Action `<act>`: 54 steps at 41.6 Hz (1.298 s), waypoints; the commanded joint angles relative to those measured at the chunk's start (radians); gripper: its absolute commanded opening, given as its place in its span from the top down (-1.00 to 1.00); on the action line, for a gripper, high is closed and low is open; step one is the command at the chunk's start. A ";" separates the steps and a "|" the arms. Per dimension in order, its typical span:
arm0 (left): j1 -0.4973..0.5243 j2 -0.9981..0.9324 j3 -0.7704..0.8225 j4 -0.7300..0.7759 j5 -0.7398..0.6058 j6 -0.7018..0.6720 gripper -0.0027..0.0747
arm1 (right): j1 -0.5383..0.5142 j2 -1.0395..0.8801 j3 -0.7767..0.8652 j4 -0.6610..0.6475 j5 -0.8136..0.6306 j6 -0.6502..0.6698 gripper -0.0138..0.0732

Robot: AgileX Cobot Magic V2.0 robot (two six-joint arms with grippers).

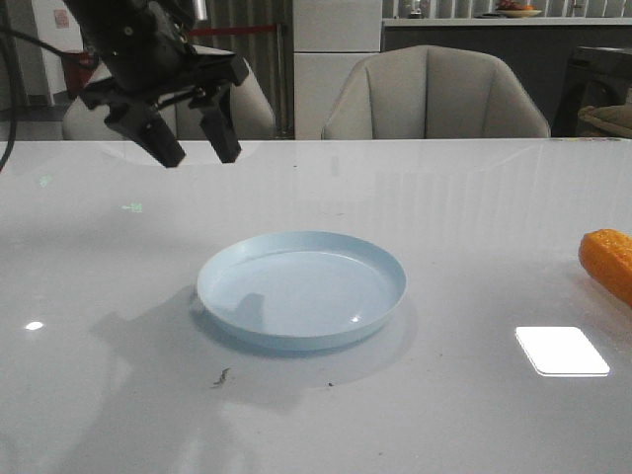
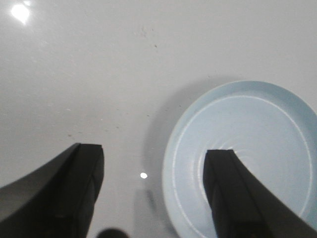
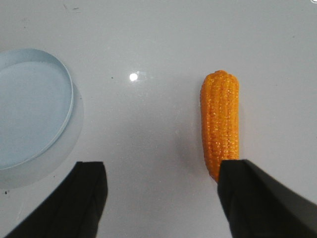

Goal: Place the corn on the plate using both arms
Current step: 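Release the plate and raise the left gripper away, then lower the right gripper over the corn cob and close on it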

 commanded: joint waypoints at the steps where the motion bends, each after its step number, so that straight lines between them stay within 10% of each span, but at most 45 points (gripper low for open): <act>1: -0.006 -0.111 -0.049 0.102 -0.032 0.000 -0.33 | -0.001 -0.010 -0.038 0.009 -0.055 -0.004 -0.63; 21: 0.166 -0.460 0.036 0.280 -0.249 -0.093 -0.33 | -0.001 -0.010 -0.038 0.009 -0.053 -0.004 -0.63; 54: 0.338 -1.035 1.017 0.259 -0.651 -0.093 -0.33 | -0.076 0.035 -0.071 0.009 -0.019 0.062 -0.63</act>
